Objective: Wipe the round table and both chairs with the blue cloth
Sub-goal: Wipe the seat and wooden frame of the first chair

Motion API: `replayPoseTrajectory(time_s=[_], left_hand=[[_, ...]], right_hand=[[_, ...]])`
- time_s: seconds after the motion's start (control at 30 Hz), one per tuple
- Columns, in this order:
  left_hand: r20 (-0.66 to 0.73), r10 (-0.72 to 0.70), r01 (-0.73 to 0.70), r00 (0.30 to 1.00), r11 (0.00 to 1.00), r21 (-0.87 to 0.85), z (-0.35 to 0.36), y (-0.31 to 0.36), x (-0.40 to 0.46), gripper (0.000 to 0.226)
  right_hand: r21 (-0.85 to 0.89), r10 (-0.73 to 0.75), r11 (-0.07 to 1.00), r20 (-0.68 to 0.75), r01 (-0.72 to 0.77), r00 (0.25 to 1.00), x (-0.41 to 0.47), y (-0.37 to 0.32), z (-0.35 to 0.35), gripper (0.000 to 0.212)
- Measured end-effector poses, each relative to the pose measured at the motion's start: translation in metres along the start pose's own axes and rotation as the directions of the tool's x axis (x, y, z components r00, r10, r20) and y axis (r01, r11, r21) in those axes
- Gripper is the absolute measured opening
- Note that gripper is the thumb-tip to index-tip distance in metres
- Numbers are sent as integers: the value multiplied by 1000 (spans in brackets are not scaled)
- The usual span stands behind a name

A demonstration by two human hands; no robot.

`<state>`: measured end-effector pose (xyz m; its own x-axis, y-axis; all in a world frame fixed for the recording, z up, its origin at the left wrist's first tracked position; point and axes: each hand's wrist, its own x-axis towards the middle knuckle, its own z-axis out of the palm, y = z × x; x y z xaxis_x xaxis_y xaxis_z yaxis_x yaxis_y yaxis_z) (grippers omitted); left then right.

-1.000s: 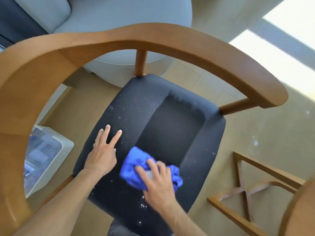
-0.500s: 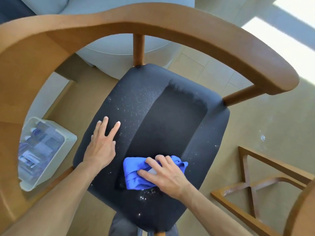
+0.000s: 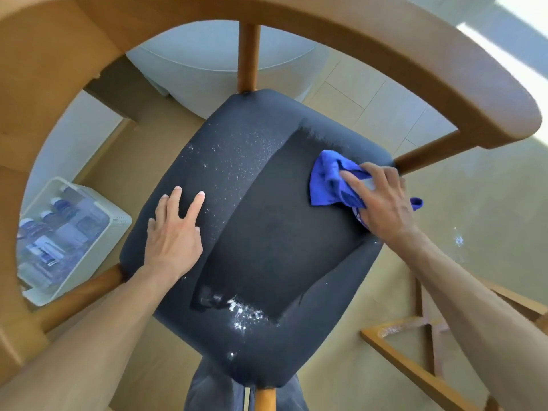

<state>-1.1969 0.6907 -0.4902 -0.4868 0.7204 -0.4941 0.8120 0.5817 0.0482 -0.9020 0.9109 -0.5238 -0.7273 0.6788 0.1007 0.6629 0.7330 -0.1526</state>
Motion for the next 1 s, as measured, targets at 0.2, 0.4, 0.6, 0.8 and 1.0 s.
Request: replayPoseTrajectory(time_s=[0.2,0.4,0.6,0.8,1.0], left_hand=[[96,7,-2,995,998,-62,4,-11,-16,67],[109,25,-15,994,996,-88,5,-14,-16,68],[146,45,-30,988,994,-103,0,-18,-17,67],[156,81,-67,984,993,-93,-5,-26,-17,63],[146,65,-58,987,997,-54,-2,-23,-18,66]], right_hand=[[178,537,825,45,-536,842,8,-23,1,54],[14,527,850,12,-527,850,-8,-86,3,67],[82,338,939,-51,-334,940,-79,-199,15,69],[211,-67,977,99,45,993,-154,-266,11,47],[192,-440,889,113,415,891,-152,-226,10,35]])
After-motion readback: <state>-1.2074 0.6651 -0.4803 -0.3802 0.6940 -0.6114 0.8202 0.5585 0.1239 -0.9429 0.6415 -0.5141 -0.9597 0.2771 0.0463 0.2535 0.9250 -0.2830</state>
